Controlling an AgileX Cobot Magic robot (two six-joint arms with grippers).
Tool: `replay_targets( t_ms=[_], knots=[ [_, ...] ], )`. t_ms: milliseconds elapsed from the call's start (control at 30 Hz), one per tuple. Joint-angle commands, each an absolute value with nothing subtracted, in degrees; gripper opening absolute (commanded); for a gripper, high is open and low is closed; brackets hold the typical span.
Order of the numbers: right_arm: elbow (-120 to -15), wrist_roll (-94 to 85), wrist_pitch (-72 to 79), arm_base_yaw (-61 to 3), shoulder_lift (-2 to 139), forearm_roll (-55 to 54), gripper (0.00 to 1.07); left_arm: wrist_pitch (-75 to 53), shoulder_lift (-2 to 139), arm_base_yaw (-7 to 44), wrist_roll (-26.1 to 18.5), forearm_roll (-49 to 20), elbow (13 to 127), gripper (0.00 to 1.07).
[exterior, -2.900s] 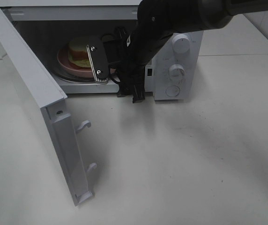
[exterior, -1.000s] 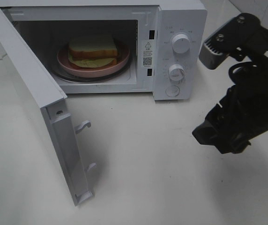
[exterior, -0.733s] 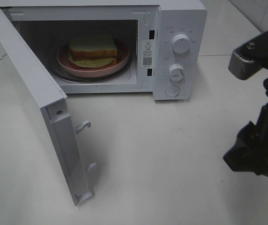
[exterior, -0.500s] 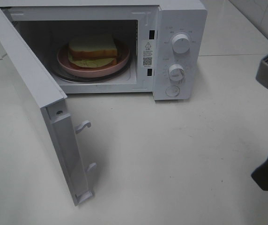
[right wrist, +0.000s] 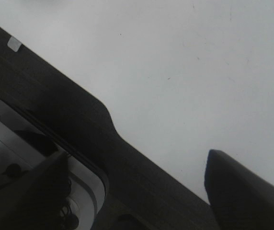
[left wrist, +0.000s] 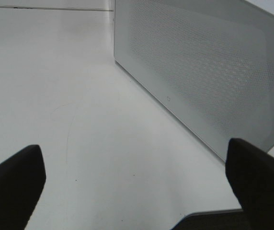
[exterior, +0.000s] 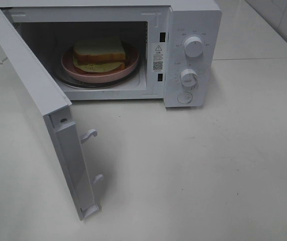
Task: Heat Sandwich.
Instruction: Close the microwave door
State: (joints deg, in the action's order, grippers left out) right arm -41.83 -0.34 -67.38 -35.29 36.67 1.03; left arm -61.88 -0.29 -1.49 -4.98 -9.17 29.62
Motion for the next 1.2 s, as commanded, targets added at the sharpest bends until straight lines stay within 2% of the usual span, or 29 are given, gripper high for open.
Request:
replay_targets(
  t_ms=[33,233,467,567,900,1200],
  knots=[
    [-41.71,0.92,-67.67,-34.26,33.06,1.2,0.76,-61.25,-1.32,-1.26,-4.87,-9.85,29.45,0.97],
    [-41.71,2.06,-68.53,-24.41,25.44,3.15,0.76,-61.25,-1.32,-1.26,-4.87,-9.85,29.45,0.97],
    [-41.71,2.52,-68.47,-19.19,18.85,3.9,0.76,-61.25,-1.32,-1.26,-4.87,-9.85,29.45,0.97],
    [-41.02,2.64,-67.21,-15.07,15.07,4.13,0.76,-61.25,-1.32,-1.26,-4.87,-9.85,29.45,0.97],
    [-32.77,4.35,-63.88,-6.47,6.19,4.07,0.76,-61.25,-1.32,-1.26,-4.87,-9.85,29.45,0.97],
    [-28.48,5.44,-57.35,-2.75,0.11,4.24,0.76,-61.25,-1.32,-1.26,-4.87,-9.85,29.45,0.97]
  ],
)
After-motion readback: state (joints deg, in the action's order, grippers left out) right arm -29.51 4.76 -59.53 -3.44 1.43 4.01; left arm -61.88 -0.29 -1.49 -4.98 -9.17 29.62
